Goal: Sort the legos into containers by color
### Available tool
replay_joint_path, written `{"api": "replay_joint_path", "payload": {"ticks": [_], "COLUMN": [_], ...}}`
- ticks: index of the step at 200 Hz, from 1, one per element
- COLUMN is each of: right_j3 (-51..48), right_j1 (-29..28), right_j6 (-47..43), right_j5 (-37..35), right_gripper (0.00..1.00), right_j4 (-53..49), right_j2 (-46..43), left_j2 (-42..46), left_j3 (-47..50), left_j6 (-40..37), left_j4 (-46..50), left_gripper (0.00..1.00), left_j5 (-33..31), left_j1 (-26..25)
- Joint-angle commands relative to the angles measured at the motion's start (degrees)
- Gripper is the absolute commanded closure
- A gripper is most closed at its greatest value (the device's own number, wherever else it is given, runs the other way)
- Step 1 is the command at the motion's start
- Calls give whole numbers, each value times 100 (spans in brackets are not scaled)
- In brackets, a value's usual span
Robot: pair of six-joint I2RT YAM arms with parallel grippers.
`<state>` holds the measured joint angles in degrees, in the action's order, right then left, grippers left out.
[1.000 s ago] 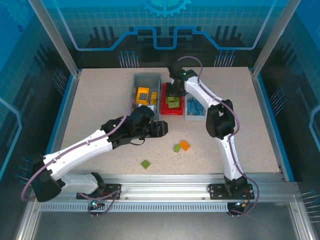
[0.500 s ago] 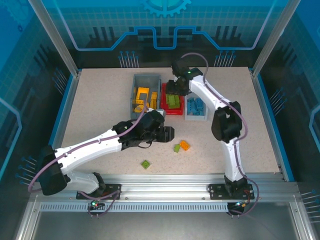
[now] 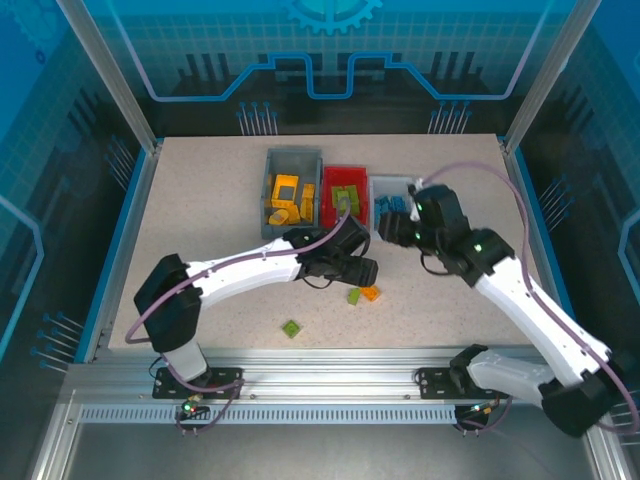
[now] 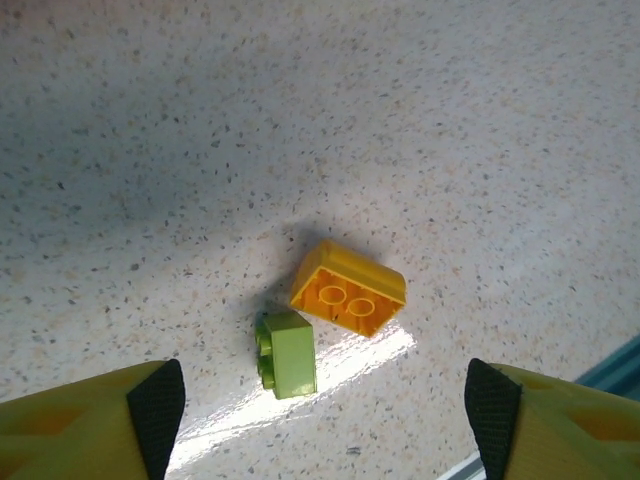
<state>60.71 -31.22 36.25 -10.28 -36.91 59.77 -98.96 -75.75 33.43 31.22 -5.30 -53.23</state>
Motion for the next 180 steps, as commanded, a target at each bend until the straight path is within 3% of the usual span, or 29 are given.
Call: {"api": "replay_joint_path", "payload": {"ticks": [1,51,143,180], "right_j3": [-703,-1487,-1162,-1097], "right_j1": [-184,-279,-278,-278], "right_j6": [404,674,522,506], "right_j5": [29,37,-171,-141], "right_gripper": [43,41,41,41], "right_j4": [-387,-1100,-1415,-1390], "right_j2": [-647,-1705,-1801,-1791], "left_j2": [-292,-1065,-1511,-1531], "left_j3": [-179,-283,-127,23], "left_j6": [659,1609,2664,3087], "left_j4": [90,-489,-1046,-1299], "left_gripper": [20,18,19,26], "left_j5": [78,634,1130,1106], "left_j1": [-40,-30,-130,-187]}}
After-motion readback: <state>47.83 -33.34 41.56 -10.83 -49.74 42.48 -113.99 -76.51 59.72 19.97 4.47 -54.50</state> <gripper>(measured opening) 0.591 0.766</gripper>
